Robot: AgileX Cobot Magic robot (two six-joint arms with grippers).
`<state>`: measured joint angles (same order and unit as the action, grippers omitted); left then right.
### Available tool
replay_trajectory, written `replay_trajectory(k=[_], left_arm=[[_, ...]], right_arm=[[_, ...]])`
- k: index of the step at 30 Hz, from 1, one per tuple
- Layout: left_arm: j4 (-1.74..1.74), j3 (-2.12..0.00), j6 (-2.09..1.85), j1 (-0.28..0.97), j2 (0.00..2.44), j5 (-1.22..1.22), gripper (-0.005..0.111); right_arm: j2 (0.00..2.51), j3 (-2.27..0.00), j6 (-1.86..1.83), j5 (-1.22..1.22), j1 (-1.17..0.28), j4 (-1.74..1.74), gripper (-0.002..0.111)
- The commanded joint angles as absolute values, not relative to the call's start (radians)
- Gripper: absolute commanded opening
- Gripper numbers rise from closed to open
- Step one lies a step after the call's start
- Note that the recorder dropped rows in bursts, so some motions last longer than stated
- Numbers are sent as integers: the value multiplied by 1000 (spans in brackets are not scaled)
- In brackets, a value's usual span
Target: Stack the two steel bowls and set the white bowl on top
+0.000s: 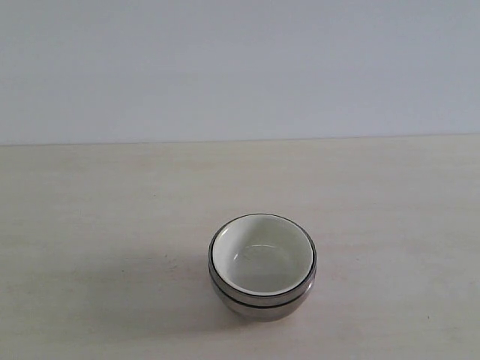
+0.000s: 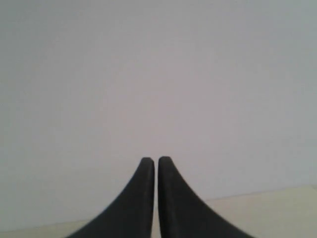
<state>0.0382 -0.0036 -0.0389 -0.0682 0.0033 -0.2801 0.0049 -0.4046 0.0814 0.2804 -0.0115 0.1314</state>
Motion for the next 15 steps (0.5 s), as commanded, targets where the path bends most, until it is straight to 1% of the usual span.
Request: replay_trajectory(k=[1, 4, 6, 8, 10, 11, 15], left_arm=[[35, 0, -45, -71, 0, -277, 4], [35, 0, -45, -71, 0, -277, 4], [35, 0, -45, -71, 0, -277, 4], [35, 0, -45, -71, 0, -277, 4], [35, 0, -45, -71, 0, -277, 4], [35, 0, -45, -71, 0, -277, 4], [35, 0, -45, -71, 0, -277, 4]], right_arm=[[0, -275, 56, 206, -9, 199, 0], [0, -165, 56, 127, -9, 216, 0], [0, -56, 56, 25, -9, 218, 0], [0, 0, 56, -35, -9, 218, 0], [0, 0, 56, -68, -9, 218, 0], [0, 0, 29, -26, -9, 218, 0], [0, 0, 48, -17, -9, 222, 0]])
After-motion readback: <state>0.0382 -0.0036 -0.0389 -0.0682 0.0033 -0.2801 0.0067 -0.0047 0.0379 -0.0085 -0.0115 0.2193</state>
